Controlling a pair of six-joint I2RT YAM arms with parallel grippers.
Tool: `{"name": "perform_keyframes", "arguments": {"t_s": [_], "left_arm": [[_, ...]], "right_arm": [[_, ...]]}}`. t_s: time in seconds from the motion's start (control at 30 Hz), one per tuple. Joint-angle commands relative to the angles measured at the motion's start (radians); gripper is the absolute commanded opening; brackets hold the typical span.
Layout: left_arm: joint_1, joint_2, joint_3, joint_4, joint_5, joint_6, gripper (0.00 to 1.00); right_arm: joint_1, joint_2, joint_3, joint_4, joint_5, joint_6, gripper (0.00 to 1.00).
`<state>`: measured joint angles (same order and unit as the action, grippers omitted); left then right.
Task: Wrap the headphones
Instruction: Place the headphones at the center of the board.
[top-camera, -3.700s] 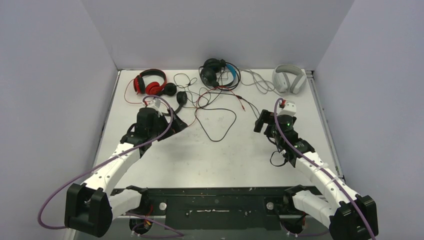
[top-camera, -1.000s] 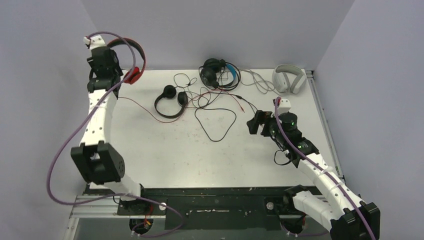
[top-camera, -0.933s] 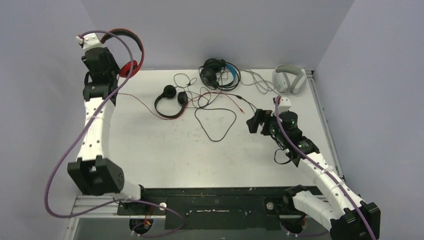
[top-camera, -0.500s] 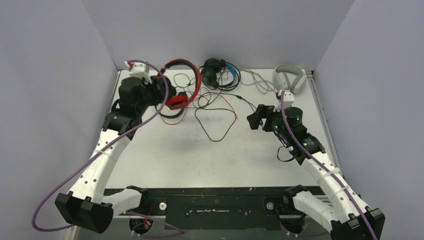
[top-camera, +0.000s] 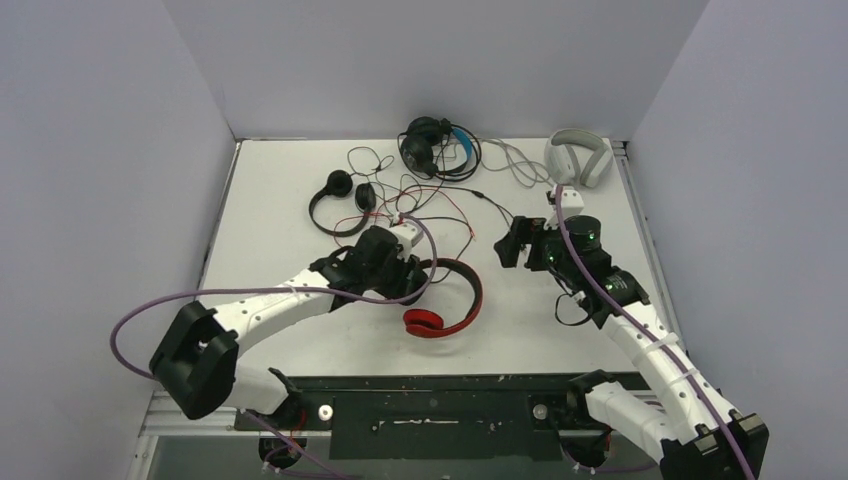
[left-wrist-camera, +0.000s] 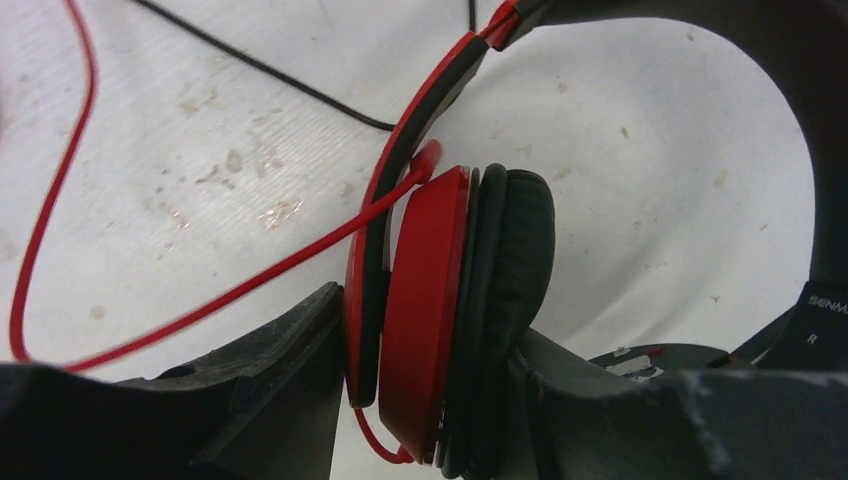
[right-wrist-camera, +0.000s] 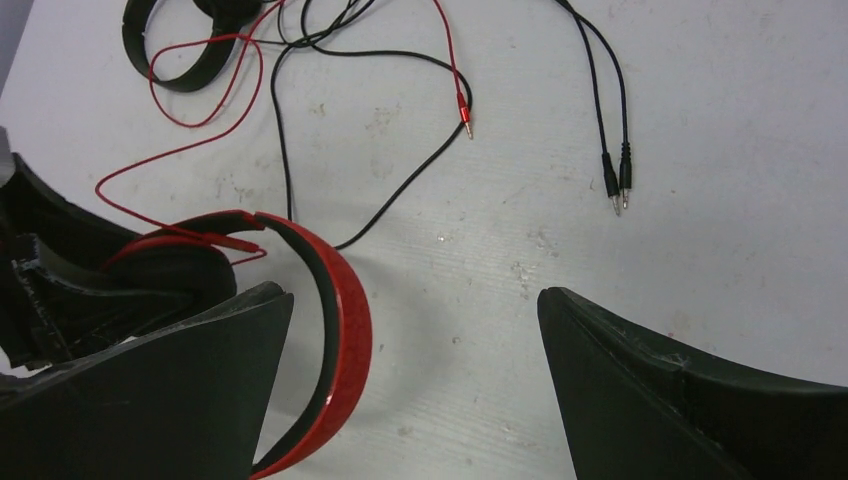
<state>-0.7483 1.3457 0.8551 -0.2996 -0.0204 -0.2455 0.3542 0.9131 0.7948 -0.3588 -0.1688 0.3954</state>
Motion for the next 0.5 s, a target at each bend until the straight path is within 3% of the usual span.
{"name": "perform_keyframes", "arguments": {"t_s": [0.0, 0.13, 0.3, 0.33, 0.37, 0.4, 0.47], "left_arm": [[-0.035, 0.084, 0.076, 0.154, 0.170, 0.154, 0.45], [-0.073, 0.233, 0.180, 0.025, 0.220, 0.335, 0.48], [-0.077, 0.360, 0.310, -0.055, 0.134, 0.446, 0.52], [-0.077, 0.367, 0.331, -0.052, 0.106, 0.448, 0.64], [-0.078, 0.369, 0.347, -0.057, 0.101, 0.449, 0.87], [-0.078, 0.366, 0.366, -0.065, 0.089, 0.444, 0.96], [-0.078, 0.343, 0.390, -0.070, 0.040, 0.413, 0.97]], "right_arm": [[-0.003, 0.019, 0.029, -0.018, -0.086, -0.085, 1.00], [0.000, 0.075, 0.040, -0.039, -0.147, -0.102, 1.00], [-0.001, 0.129, 0.018, -0.020, -0.159, -0.076, 1.00], [0.000, 0.142, 0.013, -0.018, -0.157, -0.075, 1.00], [-0.001, 0.148, 0.006, -0.014, -0.153, -0.073, 1.00], [-0.001, 0.158, -0.001, -0.011, -0.147, -0.072, 1.00], [-0.001, 0.170, -0.020, -0.002, -0.134, -0.067, 1.00]]}}
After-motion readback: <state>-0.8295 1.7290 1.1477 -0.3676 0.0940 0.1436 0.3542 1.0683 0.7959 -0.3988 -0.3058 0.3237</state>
